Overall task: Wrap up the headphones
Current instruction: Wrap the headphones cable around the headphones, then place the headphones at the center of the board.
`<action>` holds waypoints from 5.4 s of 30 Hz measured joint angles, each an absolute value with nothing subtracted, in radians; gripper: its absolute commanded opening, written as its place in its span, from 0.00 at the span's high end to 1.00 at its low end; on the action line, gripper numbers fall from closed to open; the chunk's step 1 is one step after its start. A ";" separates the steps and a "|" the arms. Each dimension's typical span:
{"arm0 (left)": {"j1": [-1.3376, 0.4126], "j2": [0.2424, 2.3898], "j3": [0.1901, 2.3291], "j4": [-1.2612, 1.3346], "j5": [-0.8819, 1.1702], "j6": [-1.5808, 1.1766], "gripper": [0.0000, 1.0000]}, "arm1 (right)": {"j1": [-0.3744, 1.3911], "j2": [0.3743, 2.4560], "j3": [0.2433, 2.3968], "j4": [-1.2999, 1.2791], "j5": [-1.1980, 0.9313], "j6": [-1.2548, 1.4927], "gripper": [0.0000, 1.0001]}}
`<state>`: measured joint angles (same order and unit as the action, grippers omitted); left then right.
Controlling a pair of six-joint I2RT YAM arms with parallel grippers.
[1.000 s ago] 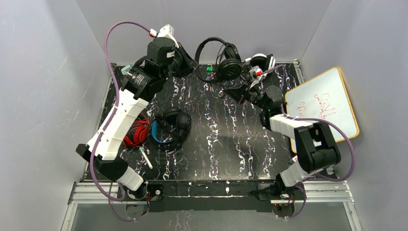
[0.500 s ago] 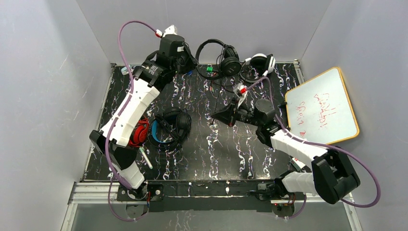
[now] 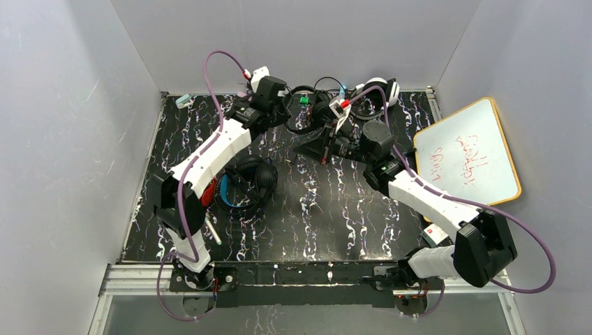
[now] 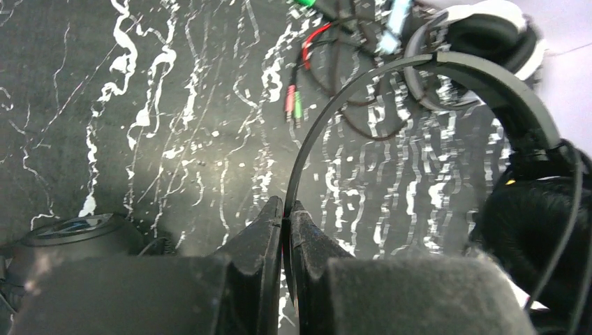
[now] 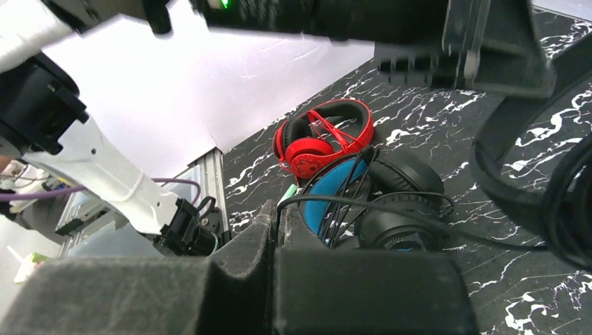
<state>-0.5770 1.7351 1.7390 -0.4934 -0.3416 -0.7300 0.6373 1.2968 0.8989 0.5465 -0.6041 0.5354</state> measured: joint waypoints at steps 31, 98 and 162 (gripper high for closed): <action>-0.604 1.617 1.175 -0.144 -0.186 -0.638 1.00 | 0.530 1.681 1.158 0.181 -0.414 0.577 0.99; -0.694 1.731 1.309 -0.180 -0.160 -0.613 1.00 | 0.525 1.637 1.222 -0.141 -0.305 0.379 0.44; 0.129 1.737 1.340 -0.472 -0.204 -0.726 1.00 | 0.486 1.223 1.032 -0.014 -0.116 0.366 0.40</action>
<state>0.1287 1.7367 1.3396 -0.4725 -0.2039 -0.7261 0.4862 1.2232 1.0317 -0.0135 -0.1158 0.3664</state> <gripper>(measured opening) 0.041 0.606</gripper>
